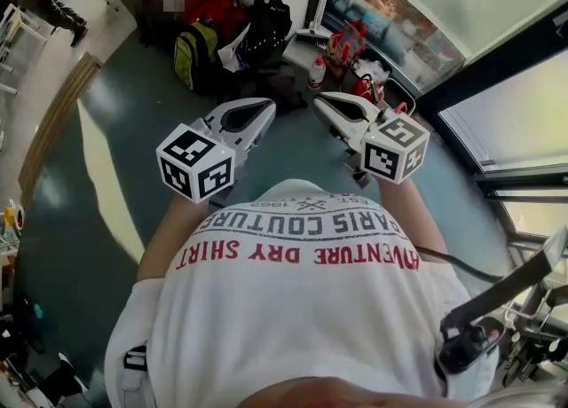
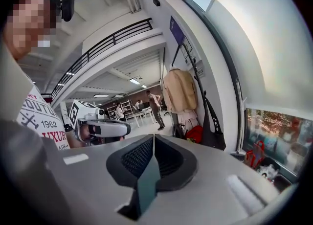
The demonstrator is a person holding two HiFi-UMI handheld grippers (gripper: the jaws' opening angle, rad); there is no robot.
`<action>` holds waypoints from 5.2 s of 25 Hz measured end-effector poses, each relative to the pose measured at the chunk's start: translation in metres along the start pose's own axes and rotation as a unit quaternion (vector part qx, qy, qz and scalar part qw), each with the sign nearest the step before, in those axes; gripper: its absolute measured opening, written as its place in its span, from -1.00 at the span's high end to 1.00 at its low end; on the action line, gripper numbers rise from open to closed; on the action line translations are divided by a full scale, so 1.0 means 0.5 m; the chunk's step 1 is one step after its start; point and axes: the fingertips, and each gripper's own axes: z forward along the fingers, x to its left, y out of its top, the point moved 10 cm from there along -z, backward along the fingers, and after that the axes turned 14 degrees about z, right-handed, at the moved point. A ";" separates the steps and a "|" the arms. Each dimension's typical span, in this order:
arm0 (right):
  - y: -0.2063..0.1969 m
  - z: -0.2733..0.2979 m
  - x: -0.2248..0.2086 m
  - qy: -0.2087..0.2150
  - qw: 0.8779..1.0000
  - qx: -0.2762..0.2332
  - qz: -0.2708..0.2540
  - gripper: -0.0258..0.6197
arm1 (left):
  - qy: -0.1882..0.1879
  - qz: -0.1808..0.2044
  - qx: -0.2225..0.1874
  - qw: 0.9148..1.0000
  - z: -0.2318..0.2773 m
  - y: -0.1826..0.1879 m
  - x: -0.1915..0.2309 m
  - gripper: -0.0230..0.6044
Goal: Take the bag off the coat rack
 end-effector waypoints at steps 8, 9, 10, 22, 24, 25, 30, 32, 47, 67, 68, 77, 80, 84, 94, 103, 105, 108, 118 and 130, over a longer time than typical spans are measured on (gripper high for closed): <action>0.088 0.078 -0.011 0.013 1.000 0.006 0.004 0.92 | 0.017 -0.008 -0.006 1.000 -0.012 0.056 0.101 0.92; 0.100 0.082 -0.006 0.017 1.000 0.005 0.002 0.92 | 0.020 -0.007 -0.007 1.000 -0.015 0.067 0.106 0.92; 0.114 0.085 -0.001 0.021 1.000 0.003 0.000 0.92 | 0.022 -0.004 -0.007 1.000 -0.016 0.079 0.111 0.92; 0.229 0.223 -0.165 0.047 0.998 0.027 0.027 0.92 | 0.062 -0.022 0.014 0.998 0.095 0.125 0.293 0.92; 0.247 0.266 -0.219 0.046 0.998 0.039 0.035 0.92 | 0.064 -0.038 0.019 0.997 0.134 0.110 0.348 0.92; 0.257 0.286 -0.243 0.045 0.997 0.044 0.038 0.92 | 0.064 -0.045 0.022 0.997 0.154 0.104 0.374 0.92; 0.308 0.375 -0.336 0.046 0.996 0.065 0.042 0.92 | 0.069 -0.068 0.027 0.995 0.236 0.096 0.491 0.92; 0.323 0.401 -0.364 0.048 0.995 0.072 0.044 0.92 | 0.072 -0.076 0.023 0.994 0.257 0.093 0.522 0.92; 0.500 0.585 -0.508 0.001 0.999 0.011 -0.041 0.91 | 0.126 -0.116 0.030 0.985 0.242 0.063 0.630 0.92; 0.491 0.879 -0.688 -0.101 0.994 0.044 -0.008 0.52 | 0.196 -0.177 0.049 0.963 0.202 -0.012 0.738 0.92; 0.488 0.882 -0.692 -0.104 0.993 0.047 -0.004 0.56 | 0.200 -0.180 0.046 0.962 0.201 -0.012 0.740 0.92; 0.489 0.880 -0.686 -0.130 0.991 0.042 0.007 0.88 | 0.201 -0.186 0.043 0.961 0.194 -0.017 0.749 0.92; 0.491 0.871 -0.674 -0.140 0.989 0.039 0.009 0.88 | 0.202 -0.186 0.043 0.961 0.193 -0.018 0.747 0.92; 0.505 0.852 -0.658 -0.143 0.989 0.023 -0.004 0.89 | 0.199 -0.186 0.043 0.961 0.195 -0.021 0.738 0.92; 0.621 0.790 -0.552 -0.113 0.989 -0.040 -0.087 0.89 | 0.202 -0.178 0.024 0.963 0.174 0.000 0.718 0.92; 0.710 0.659 -0.460 -0.075 0.984 -0.121 -0.109 0.89 | 0.205 -0.188 0.001 0.960 0.147 0.004 0.703 0.92; 0.702 0.635 -0.442 -0.061 0.985 -0.119 -0.111 0.89 | 0.203 -0.188 -0.002 0.961 0.146 0.006 0.698 0.92; 0.661 0.611 -0.424 -0.048 0.985 -0.109 -0.128 0.89 | 0.199 -0.185 -0.004 0.962 0.144 0.006 0.683 0.92; 0.487 0.561 -0.428 -0.054 0.996 -0.039 -0.052 0.89 | 0.186 -0.172 0.010 0.967 0.121 0.006 0.626 0.92; 0.365 0.373 -0.250 -0.027 0.998 -0.055 -0.031 0.89 | 0.169 -0.126 -0.012 0.978 0.019 0.053 0.437 0.92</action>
